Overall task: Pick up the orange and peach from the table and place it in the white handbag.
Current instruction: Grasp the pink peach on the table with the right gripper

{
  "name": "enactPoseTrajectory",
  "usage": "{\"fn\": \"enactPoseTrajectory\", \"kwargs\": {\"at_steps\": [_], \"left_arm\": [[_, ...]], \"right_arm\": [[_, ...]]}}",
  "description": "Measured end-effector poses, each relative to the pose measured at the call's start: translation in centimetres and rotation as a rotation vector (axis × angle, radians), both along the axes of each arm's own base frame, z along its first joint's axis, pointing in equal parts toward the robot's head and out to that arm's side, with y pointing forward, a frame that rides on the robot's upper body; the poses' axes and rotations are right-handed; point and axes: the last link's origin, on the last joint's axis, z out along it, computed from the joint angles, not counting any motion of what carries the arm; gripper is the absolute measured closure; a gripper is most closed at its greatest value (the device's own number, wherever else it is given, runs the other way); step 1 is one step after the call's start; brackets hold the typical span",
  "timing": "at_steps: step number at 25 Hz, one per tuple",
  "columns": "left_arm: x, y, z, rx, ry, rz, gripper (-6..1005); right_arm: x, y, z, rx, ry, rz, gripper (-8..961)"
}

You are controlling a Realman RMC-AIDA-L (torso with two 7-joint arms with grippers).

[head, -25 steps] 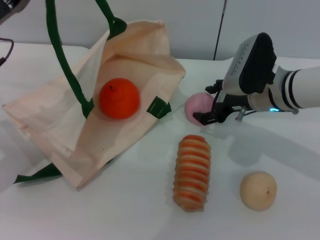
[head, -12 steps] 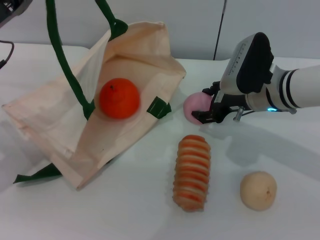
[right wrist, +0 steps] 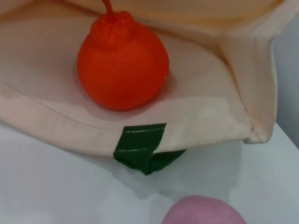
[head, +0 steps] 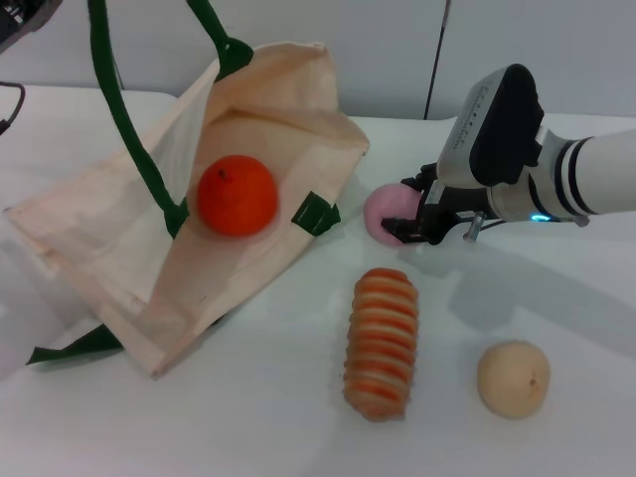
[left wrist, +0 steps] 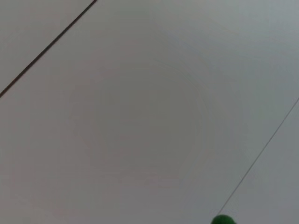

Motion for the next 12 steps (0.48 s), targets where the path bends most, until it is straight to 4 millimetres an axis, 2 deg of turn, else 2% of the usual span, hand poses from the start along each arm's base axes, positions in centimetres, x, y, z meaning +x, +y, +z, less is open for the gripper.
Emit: {"fn": "enactPoseTrajectory", "kwargs": {"at_steps": [7, 12], "left_arm": [[-0.13, -0.06, 0.11, 0.002, 0.002, 0.003, 851], [-0.33, -0.12, 0.34, 0.002, 0.002, 0.008, 847]], "right_arm": [[-0.13, -0.05, 0.00, -0.007, 0.007, 0.002, 372], [-0.66, -0.24, 0.50, -0.047, 0.063, 0.007, 376]]}}
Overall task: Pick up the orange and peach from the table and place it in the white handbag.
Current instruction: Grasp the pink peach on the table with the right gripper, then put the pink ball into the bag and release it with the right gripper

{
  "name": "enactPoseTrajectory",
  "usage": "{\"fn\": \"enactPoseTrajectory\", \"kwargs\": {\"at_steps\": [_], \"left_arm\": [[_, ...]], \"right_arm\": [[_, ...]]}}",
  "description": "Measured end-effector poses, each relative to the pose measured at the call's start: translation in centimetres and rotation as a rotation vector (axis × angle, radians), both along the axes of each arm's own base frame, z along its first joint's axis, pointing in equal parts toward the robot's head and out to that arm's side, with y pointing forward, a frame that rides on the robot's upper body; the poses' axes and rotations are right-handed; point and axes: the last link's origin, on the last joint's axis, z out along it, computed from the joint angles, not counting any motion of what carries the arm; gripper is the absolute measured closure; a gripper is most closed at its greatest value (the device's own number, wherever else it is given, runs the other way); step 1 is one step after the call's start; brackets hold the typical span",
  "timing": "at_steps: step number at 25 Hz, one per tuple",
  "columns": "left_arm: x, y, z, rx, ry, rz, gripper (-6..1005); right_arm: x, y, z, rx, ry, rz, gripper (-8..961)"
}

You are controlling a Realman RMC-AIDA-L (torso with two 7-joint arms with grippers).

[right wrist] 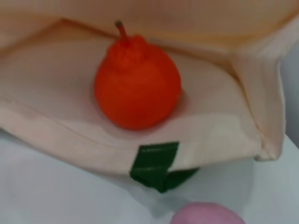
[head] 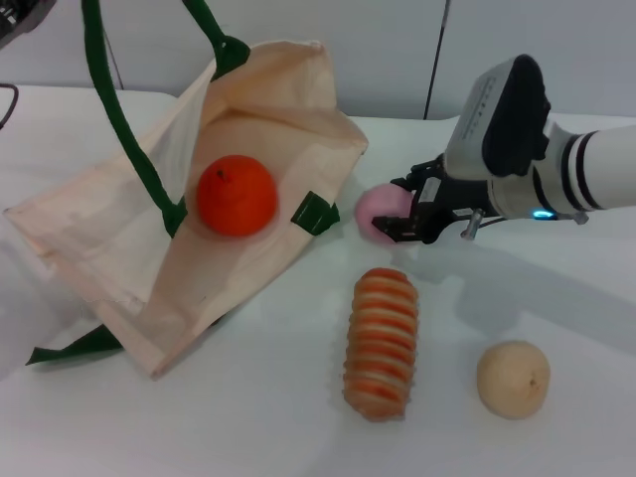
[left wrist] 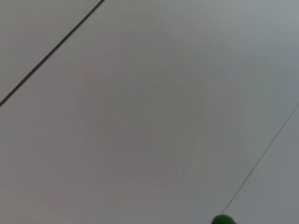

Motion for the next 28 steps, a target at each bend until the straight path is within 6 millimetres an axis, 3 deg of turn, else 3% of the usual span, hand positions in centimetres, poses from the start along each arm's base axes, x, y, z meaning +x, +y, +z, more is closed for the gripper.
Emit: {"fn": "enactPoseTrajectory", "kwargs": {"at_steps": [11, 17, 21, 28], "left_arm": [[-0.2, -0.1, 0.1, 0.000, 0.000, 0.006, 836], [-0.4, -0.2, 0.1, 0.002, 0.001, 0.011, 831], [-0.2, -0.1, 0.0, -0.001, -0.002, 0.007, 827], [0.7, 0.5, -0.5, -0.019, -0.007, -0.016, 821]], "right_arm": [[0.6, 0.1, 1.7, 0.001, 0.070, -0.018, 400], [-0.3, -1.5, 3.5, -0.131, 0.189, 0.028, 439], [-1.9, -2.2, 3.5, -0.204, 0.242, 0.086, 469], [-6.7, -1.7, 0.6, -0.217, 0.266, 0.188, 478]]}}
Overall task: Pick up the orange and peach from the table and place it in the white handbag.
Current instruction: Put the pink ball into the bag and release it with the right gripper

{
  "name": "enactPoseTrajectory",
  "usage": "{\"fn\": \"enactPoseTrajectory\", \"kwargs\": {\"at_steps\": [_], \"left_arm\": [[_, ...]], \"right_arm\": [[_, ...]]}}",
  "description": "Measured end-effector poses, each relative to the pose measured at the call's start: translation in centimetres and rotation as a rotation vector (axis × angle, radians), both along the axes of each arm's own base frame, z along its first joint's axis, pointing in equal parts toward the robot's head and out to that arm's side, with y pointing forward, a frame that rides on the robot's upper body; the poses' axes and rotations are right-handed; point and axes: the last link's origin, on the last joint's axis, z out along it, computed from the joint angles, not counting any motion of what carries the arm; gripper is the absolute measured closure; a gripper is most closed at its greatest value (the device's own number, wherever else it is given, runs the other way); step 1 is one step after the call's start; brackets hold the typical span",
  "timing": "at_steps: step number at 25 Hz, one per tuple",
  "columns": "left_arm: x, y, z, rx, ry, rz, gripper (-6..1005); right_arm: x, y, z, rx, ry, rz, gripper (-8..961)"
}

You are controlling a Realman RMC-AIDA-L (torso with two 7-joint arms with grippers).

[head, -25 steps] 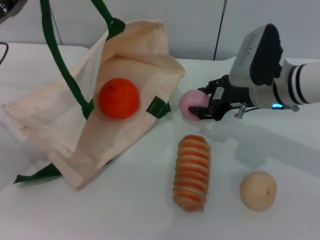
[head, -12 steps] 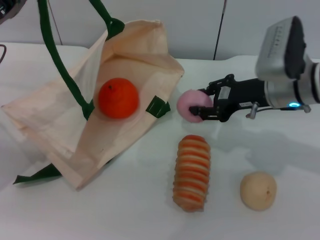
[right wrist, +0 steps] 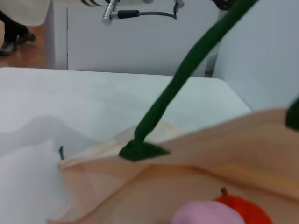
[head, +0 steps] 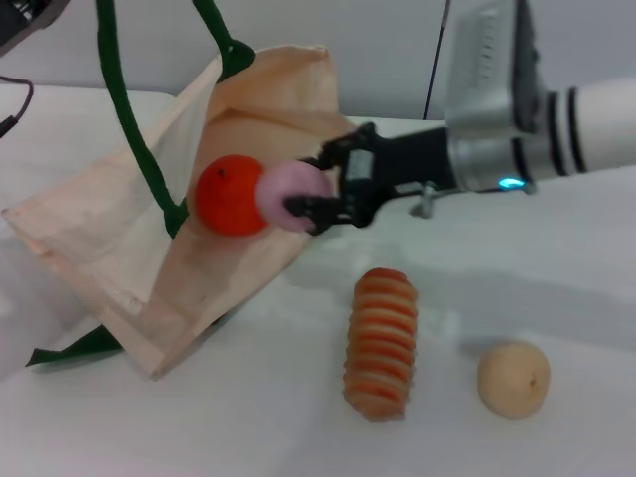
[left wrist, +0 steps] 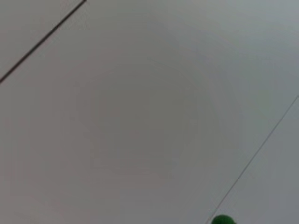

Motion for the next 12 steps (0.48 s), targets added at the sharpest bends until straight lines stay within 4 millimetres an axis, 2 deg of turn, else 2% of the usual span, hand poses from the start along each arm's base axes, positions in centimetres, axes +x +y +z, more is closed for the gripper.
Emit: {"fn": "enactPoseTrajectory", "kwargs": {"at_steps": [5, 12], "left_arm": [[0.8, 0.3, -0.4, -0.012, -0.003, -0.027, 816], [2.0, 0.3, -0.7, -0.030, -0.021, -0.081, 809]], "right_arm": [[-2.4, 0.9, -2.0, 0.065, -0.044, 0.035, 481], [-4.7, 2.5, -3.0, 0.191, -0.065, 0.026, 484]]}}
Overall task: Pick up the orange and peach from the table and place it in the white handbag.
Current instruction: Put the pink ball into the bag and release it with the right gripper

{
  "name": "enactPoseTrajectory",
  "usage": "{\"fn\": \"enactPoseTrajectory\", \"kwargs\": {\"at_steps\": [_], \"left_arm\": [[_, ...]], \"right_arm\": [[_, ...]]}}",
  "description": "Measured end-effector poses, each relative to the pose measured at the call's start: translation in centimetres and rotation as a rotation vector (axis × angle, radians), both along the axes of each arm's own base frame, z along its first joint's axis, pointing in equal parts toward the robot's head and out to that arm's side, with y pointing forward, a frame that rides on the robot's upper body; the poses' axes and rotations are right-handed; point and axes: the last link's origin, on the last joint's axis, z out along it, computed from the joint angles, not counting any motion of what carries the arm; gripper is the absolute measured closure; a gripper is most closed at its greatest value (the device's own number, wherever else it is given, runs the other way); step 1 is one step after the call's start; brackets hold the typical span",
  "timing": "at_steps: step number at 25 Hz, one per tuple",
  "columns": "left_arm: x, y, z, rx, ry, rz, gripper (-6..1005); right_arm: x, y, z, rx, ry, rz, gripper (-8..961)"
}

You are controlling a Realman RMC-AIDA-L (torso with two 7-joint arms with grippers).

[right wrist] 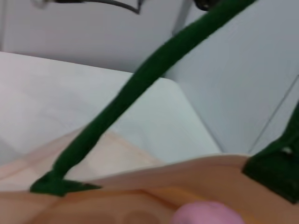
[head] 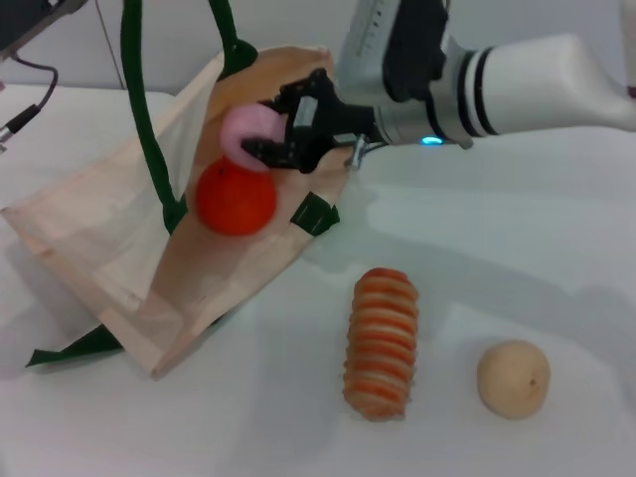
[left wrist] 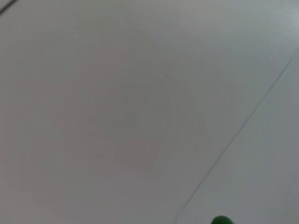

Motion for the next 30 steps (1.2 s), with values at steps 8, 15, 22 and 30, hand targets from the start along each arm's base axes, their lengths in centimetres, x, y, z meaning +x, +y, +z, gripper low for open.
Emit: {"fn": "enactPoseTrajectory", "kwargs": {"at_steps": [8, 15, 22, 30], "left_arm": [[1.3, -0.1, -0.5, -0.031, -0.028, -0.064, 802], [2.5, -0.4, -0.5, -0.046, -0.051, -0.134, 795], [3.2, -0.6, -0.5, -0.051, -0.070, -0.170, 789], [2.8, -0.5, -0.5, -0.043, -0.067, -0.146, 781]], "right_arm": [[-1.2, 1.2, -0.5, 0.104, -0.047, -0.026, 489], [-1.6, 1.6, -0.7, 0.149, -0.053, -0.041, 491], [-1.9, 1.1, -1.3, 0.141, -0.048, -0.024, 490], [-2.1, 1.3, -1.3, 0.188, -0.033, -0.001, 497]]}}
